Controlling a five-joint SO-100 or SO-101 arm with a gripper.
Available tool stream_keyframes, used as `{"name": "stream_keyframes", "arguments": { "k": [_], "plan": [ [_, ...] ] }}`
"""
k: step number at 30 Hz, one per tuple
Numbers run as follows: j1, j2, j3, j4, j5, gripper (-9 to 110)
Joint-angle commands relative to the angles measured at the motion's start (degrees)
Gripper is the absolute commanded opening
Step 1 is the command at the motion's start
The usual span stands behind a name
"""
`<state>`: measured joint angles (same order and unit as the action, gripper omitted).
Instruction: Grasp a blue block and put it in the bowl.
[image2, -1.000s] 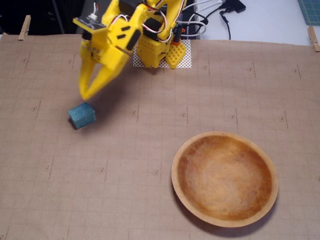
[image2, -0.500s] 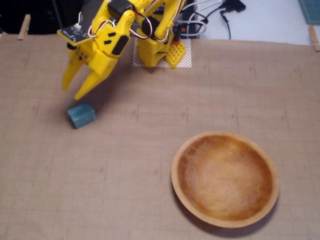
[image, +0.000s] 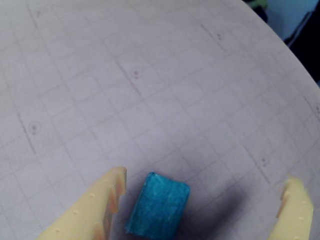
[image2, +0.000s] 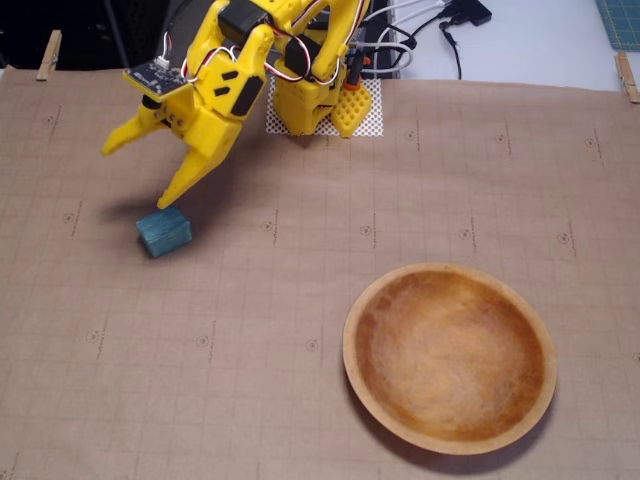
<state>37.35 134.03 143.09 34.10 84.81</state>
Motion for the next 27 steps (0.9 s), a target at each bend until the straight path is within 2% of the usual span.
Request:
{"name": "stream_keyframes", "arguments": {
  "k": [1,10,17,27],
  "plan": [
    [0.26,0.35,-3.96,-0.44,-0.53,43],
    [0.88,0.09,-3.34,0.09,-0.53,44],
    [1.85,0.18,-4.57,6.86,-0.53,44],
    [3.96,-0.26,-4.75,9.23,-0.62,44]
  ]
}}
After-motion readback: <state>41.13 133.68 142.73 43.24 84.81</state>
